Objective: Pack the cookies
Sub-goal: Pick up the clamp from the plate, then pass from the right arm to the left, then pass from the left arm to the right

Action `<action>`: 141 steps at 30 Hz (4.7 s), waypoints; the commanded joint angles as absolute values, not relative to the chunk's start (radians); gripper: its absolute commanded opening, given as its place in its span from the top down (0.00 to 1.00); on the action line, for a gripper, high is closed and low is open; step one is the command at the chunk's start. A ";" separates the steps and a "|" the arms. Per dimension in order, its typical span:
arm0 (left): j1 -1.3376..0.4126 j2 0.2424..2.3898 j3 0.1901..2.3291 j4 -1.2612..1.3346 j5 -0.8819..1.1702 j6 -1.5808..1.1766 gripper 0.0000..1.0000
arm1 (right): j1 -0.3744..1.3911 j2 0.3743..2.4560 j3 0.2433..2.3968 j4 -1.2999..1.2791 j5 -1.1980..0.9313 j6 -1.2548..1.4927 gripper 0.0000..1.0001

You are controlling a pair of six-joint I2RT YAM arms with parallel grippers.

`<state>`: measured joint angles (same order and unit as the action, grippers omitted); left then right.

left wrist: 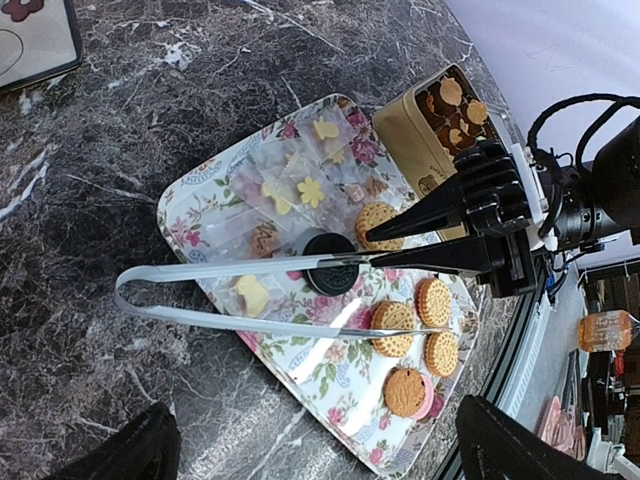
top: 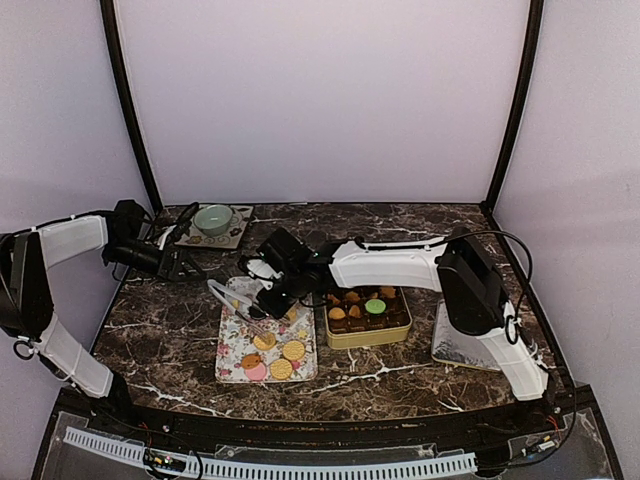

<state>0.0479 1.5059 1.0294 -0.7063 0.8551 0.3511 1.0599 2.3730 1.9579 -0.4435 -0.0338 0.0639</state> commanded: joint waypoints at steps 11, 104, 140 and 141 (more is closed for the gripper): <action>0.055 1.469 1.035 -0.755 0.895 0.375 0.01 | 1.055 2.394 2.007 -0.476 0.004 0.051 1.00; -0.193 1.403 1.200 -1.299 1.247 0.975 1.00 | 0.862 2.132 1.819 0.247 -0.927 0.504 0.04; -0.242 1.386 1.220 -1.169 1.088 0.917 1.00 | 0.939 2.339 1.915 0.701 -1.023 0.891 0.35; -0.242 1.387 1.220 -1.170 1.088 0.918 1.00 | 0.939 2.343 1.918 0.707 -1.016 0.897 0.35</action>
